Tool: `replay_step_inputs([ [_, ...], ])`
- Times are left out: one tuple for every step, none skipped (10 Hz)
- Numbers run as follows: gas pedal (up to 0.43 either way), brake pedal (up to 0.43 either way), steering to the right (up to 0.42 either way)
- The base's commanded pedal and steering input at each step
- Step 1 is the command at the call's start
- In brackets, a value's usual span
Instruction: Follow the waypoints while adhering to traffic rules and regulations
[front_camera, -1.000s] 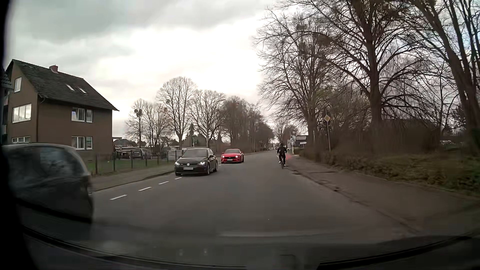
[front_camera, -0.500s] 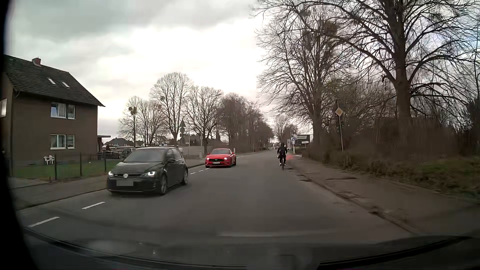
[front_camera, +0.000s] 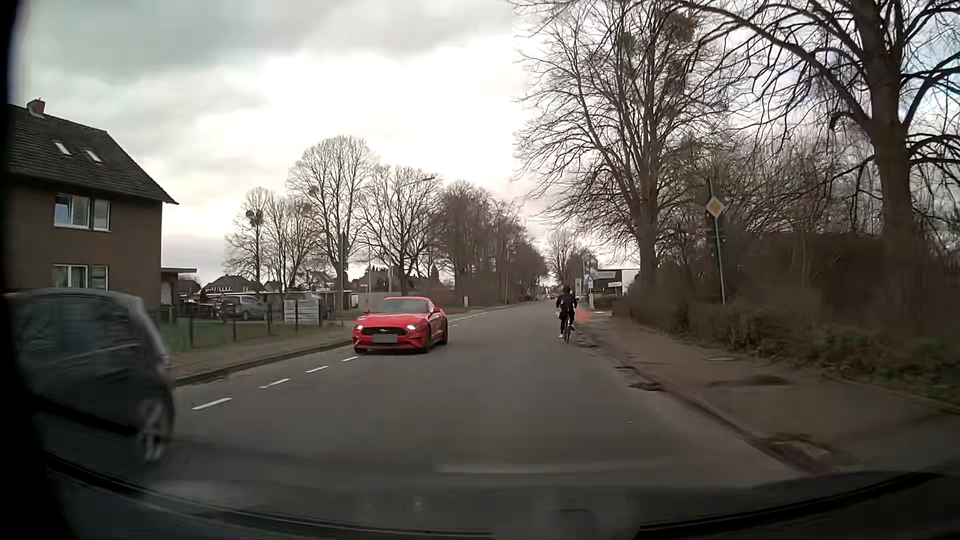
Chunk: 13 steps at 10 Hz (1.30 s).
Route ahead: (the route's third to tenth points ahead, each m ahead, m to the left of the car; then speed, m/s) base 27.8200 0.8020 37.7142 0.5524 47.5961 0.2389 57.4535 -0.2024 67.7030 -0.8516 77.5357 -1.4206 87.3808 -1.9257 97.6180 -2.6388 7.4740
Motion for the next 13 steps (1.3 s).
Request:
replay_step_inputs([
  [0.13,0.0,0.003],
  [0.138,0.0,0.003],
  [0.15,0.0,0.003],
  [0.157,0.0,0.003],
  [0.169,0.0,0.003],
  [0.169,0.0,0.003],
  [0.169,0.0,0.003],
  [0.169,0.0,0.003],
  [0.169,0.0,0.003],
  [0.169,0.0,0.0],
  [0.169,0.0,-0.007],
  [0.189,0.0,-0.014],
  [0.22,0.0,-0.019],
])
